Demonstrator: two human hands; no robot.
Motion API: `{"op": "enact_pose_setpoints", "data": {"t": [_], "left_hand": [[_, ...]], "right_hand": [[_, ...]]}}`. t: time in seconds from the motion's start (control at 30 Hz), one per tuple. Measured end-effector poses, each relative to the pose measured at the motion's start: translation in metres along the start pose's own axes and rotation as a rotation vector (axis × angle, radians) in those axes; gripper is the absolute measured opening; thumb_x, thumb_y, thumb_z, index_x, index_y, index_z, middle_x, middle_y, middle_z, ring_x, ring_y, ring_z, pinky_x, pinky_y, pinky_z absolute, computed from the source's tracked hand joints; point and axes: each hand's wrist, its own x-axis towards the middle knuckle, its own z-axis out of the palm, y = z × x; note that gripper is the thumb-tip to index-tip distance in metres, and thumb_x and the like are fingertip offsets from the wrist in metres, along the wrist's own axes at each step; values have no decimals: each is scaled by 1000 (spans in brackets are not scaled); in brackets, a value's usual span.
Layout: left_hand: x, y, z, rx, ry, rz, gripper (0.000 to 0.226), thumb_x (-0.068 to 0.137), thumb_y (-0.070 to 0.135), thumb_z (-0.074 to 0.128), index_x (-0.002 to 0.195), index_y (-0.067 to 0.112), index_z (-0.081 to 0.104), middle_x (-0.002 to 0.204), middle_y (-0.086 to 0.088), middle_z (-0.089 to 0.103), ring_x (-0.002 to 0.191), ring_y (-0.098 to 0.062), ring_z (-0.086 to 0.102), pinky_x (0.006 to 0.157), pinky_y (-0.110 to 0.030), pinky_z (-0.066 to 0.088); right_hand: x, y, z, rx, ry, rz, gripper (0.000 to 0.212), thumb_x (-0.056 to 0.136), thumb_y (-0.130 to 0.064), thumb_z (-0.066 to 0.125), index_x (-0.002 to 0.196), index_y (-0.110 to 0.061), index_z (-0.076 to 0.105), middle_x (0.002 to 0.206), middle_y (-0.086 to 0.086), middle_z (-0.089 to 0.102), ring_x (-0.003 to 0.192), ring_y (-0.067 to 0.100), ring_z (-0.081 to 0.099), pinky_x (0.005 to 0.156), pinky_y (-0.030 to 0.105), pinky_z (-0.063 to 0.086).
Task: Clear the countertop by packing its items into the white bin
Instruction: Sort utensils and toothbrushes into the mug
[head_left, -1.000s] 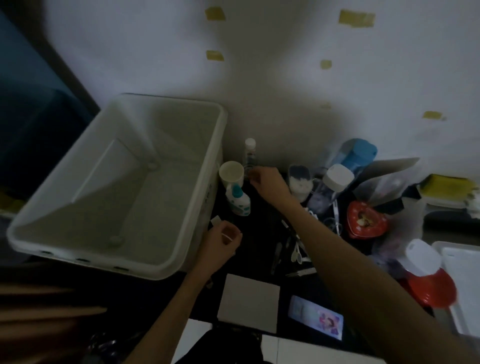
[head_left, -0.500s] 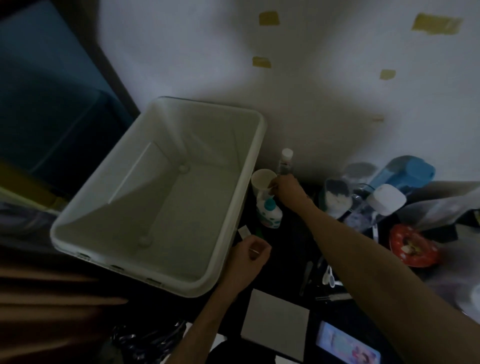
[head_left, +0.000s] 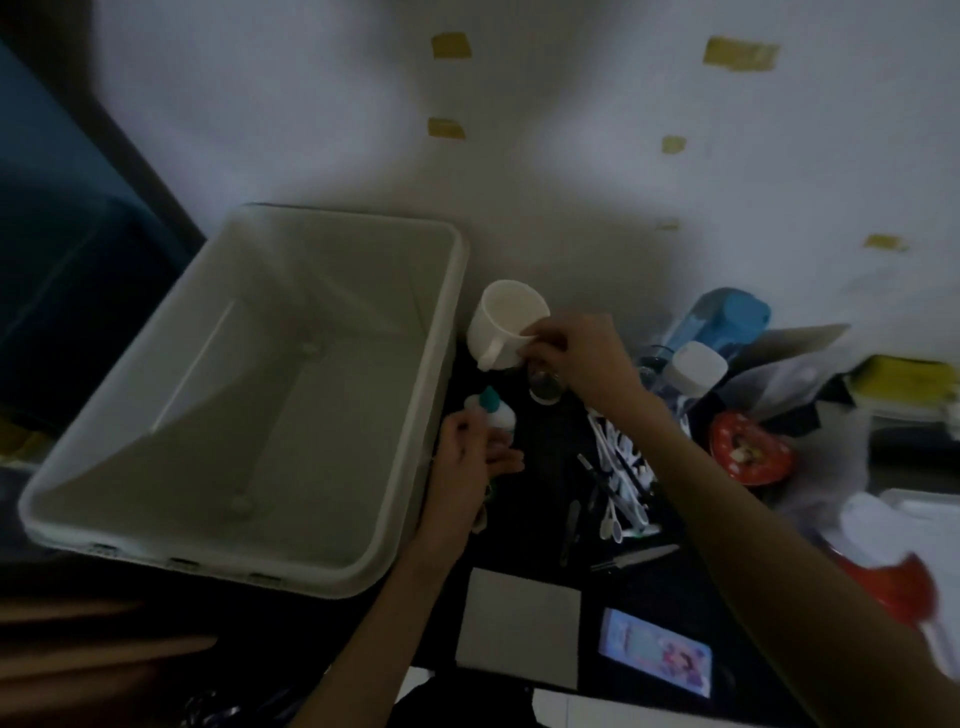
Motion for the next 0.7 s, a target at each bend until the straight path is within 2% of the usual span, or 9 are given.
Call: {"op": "enact_pose_setpoints", "data": {"t": [0.07, 0.17, 0.23, 0.3, 0.4, 0.47, 0.53, 0.63, 0.7], "left_hand": [[1, 11, 7, -194, 12, -124, 43, 102, 45, 38, 124, 10, 50, 96, -20, 67, 75, -29, 71, 72, -41, 59], [-6, 18, 12, -335, -163, -264, 51, 98, 57, 34, 122, 16, 53, 103, -19, 70, 92, -37, 69, 81, -46, 57], [-9, 12, 15, -310, -283, -299, 47, 98, 58, 36, 124, 24, 55, 115, 0, 70, 100, -18, 70, 80, -33, 58], [-12, 3, 17, -307, -281, -293, 41, 95, 50, 53, 129, 28, 53, 120, 23, 61, 99, 5, 64, 74, -14, 53], [-21, -2, 21, -453, -283, -370, 42, 96, 49, 47, 118, 22, 69, 112, -7, 69, 92, -21, 66, 51, -23, 53], [-24, -6, 21, -500, -266, -390, 45, 103, 37, 37, 92, 27, 79, 95, -5, 76, 86, -28, 69, 46, -21, 51], [-27, -9, 19, -500, -297, -360, 58, 106, 24, 28, 80, 32, 79, 86, 0, 77, 82, -29, 70, 44, -18, 49], [-34, -13, 16, -481, -303, -357, 65, 107, 13, 23, 79, 35, 78, 86, 3, 77, 80, -28, 72, 43, -18, 48], [-35, -17, 14, -490, -285, -389, 58, 106, 18, 27, 84, 33, 78, 89, 0, 77, 81, -29, 72, 44, -19, 49]], "right_hand": [[-23, -13, -27, 49, -3, -22, 12, 81, -20, 78, 90, -12, 79, 80, 0, 76, 71, 0, 67, 70, 8, 48], [-63, -26, -56, 112, -127, 7, 17, 80, -21, 79, 95, -13, 78, 81, -6, 76, 71, -6, 69, 73, 10, 52], [-87, -31, -63, 105, -220, 12, 18, 81, -20, 79, 98, -13, 78, 77, -11, 73, 70, -9, 68, 71, 7, 49], [-107, -33, -65, 153, -277, 21, 20, 82, -18, 77, 101, -12, 77, 76, -9, 74, 68, -7, 69, 70, 10, 53], [-128, -22, -63, 284, -228, 99, 39, 82, -20, 77, 120, -14, 66, 80, -2, 76, 68, 6, 73, 72, 22, 59], [-140, 1, -53, 397, -31, 264, 32, 86, -20, 74, 116, -13, 63, 77, 3, 75, 63, 13, 73, 63, 24, 59], [-153, 43, -33, 271, 137, 439, 19, 90, -20, 69, 104, -8, 64, 77, 2, 72, 62, 10, 71, 58, 25, 56], [-176, 106, 10, -100, -100, 634, 34, 83, -24, 75, 108, -7, 60, 96, 6, 67, 89, 23, 66, 70, 27, 45], [-189, 129, 36, -162, -221, 676, 46, 79, -26, 79, 113, -6, 56, 111, 14, 61, 103, 32, 60, 75, 29, 41]]}}
